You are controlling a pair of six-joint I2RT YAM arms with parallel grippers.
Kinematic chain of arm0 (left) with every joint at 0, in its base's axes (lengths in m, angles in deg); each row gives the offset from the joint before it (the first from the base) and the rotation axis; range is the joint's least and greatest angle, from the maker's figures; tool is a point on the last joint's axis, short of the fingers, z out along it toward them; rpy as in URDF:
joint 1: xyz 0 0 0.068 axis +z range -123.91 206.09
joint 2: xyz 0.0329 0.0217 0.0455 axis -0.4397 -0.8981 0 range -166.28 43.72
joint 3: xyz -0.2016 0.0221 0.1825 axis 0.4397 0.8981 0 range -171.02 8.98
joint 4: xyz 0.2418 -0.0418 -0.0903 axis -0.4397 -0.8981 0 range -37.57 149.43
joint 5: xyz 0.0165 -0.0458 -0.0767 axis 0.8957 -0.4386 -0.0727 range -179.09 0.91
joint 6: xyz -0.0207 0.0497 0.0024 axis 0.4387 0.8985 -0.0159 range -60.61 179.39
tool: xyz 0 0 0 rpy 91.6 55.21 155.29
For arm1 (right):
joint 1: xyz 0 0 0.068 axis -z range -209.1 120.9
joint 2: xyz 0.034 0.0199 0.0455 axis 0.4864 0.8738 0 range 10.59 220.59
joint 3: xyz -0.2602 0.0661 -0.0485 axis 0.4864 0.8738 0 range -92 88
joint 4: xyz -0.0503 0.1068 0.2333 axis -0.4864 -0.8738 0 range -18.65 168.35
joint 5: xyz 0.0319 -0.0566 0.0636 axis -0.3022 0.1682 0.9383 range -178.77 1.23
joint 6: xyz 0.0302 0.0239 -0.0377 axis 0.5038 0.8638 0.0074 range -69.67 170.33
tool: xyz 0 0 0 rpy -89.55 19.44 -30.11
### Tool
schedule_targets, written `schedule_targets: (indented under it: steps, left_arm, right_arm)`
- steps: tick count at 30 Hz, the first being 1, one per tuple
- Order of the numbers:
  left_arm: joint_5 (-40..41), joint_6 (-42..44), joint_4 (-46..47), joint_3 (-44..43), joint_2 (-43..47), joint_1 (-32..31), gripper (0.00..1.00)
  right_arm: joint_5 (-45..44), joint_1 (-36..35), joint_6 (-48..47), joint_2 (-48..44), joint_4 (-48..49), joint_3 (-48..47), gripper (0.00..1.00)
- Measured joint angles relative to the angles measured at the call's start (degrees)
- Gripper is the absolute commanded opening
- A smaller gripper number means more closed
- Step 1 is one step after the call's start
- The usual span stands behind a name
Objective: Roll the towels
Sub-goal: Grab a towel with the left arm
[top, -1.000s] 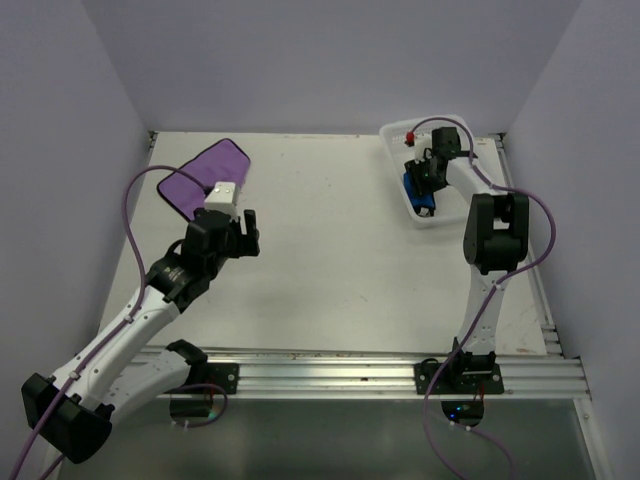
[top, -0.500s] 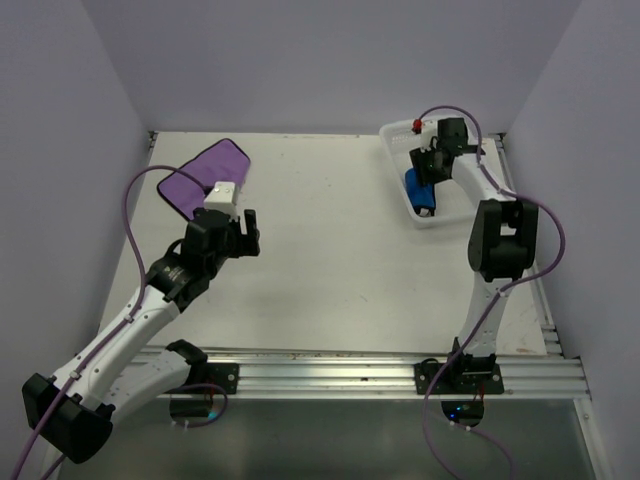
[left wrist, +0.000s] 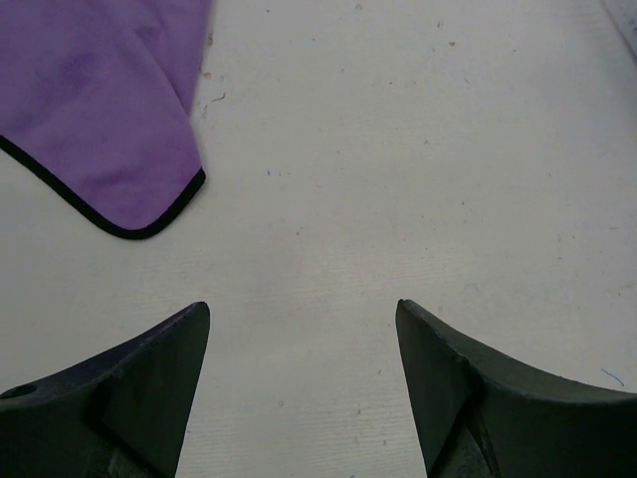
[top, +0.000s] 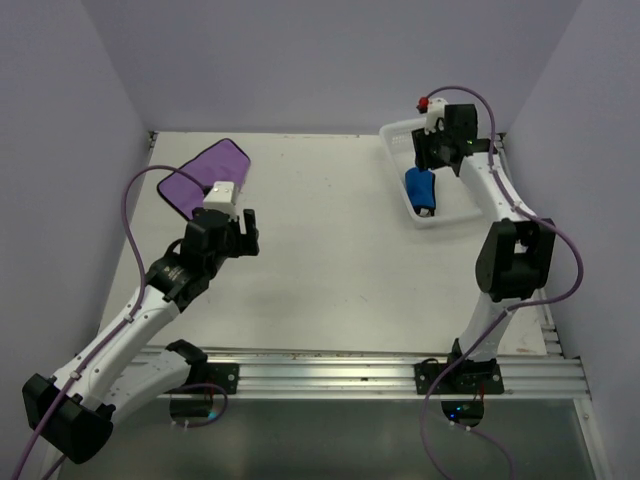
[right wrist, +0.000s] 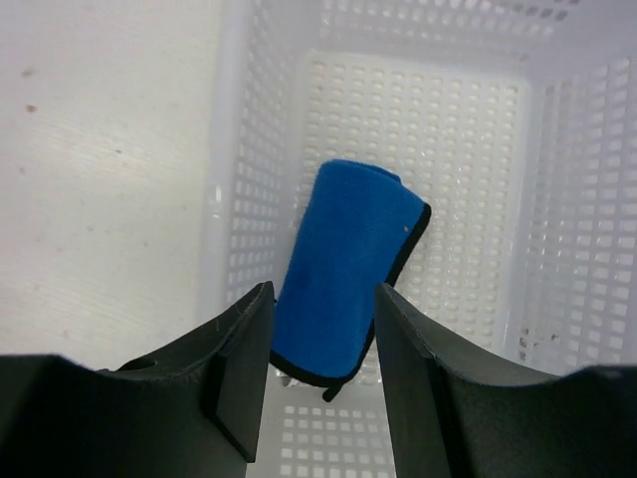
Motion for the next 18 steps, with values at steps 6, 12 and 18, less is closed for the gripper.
schedule_targets:
  steps: [6,12,18]
  left_arm:
    - [1.7,0.0,0.0,0.1,0.2,0.1,0.83]
    - [4.6,0.0,-0.1,0.1,-0.1,0.4,0.84]
    - [6.3,-0.3,-1.3,-0.3,-5.9,1.5,0.85]
  right_arm:
    - [-1.0,-8.7,0.8,-6.8,1.5,1.1,0.49]
    - [-0.1,-16.7,4.2,-9.3,3.6,5.4,0.49]
    - [2.1,-18.6,9.7,-15.7,6.6,16.7,0.48]
